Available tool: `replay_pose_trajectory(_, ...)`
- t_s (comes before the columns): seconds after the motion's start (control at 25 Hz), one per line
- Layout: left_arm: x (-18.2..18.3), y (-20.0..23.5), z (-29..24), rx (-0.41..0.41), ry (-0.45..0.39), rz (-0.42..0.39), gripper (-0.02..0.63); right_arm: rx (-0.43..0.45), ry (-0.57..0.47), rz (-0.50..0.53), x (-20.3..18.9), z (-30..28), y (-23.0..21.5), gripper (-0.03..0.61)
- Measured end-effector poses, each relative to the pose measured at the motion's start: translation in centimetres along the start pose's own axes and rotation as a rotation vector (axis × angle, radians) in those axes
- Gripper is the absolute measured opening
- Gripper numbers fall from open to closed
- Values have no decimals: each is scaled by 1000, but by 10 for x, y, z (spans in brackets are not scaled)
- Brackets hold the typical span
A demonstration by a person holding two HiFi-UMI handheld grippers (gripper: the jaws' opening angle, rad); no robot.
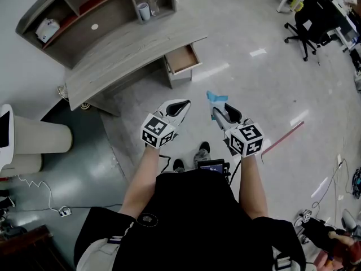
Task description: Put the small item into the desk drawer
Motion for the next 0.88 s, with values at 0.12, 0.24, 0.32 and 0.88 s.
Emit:
replay_pose_trajectory(0.12, 7, 2, -18, 9, 2, -7, 2, 24, -5, -3, 3, -5, -20, 152)
replay_pose_trajectory(0.24, 15, 6, -36, 27, -1, -13, 2, 48, -12, 1, 6, -9, -40, 152)
replay_pose_trajectory(0.32, 20, 10, -46, 42, -4, -17, 2, 61, -17, 6, 8, -13, -53, 152)
replay_pose_trajectory(0.88, 36, 20, -84, 143, 17, -39, 3, 144, -37, -9, 14, -32, -111, 152)
Point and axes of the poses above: the fingertips, and each gripper's own axes: z backward along the fingers, y to its left, x out of its top, the point moved 4 cm from there along z, backward along the fingers, and after that the axes turned 11 degrees about z, right-handed, at the moved point
